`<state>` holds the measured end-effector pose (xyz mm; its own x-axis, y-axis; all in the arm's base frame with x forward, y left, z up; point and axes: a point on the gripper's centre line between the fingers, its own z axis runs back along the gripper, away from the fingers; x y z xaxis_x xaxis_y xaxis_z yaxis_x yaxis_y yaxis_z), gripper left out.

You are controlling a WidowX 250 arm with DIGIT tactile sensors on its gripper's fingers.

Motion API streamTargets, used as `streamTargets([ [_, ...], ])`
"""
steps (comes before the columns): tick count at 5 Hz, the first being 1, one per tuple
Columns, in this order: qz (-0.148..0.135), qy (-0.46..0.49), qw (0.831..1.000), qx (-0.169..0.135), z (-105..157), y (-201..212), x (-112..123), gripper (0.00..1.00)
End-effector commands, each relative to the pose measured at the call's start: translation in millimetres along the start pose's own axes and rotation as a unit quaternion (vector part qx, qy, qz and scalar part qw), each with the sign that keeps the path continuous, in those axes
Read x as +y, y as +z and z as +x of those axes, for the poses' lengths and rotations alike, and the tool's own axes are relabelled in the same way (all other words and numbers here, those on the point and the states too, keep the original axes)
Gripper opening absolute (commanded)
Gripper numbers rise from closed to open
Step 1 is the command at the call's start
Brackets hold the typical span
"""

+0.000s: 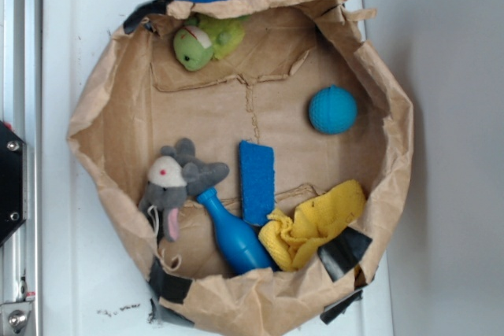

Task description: Grab the blue ball.

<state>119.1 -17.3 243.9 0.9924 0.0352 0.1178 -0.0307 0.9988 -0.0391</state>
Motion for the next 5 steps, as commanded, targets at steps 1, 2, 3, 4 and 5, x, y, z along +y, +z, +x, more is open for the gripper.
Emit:
streamTargets([
  [1, 0.000, 0.000, 1.000, 0.000, 0, 0, 0, 1.00],
  [2, -0.024, 0.009, 0.999, -0.028, 35, -13, 0, 1.00],
  [3, -0.011, 0.022, 0.998, -0.054, 52, -20, 6, 1.00],
  [4, -0.008, 0.067, 0.995, -0.077, 57, -28, 23, 1.00],
  [5, -0.016, 0.101, 0.992, -0.073, 63, -38, 28, 1.00],
])
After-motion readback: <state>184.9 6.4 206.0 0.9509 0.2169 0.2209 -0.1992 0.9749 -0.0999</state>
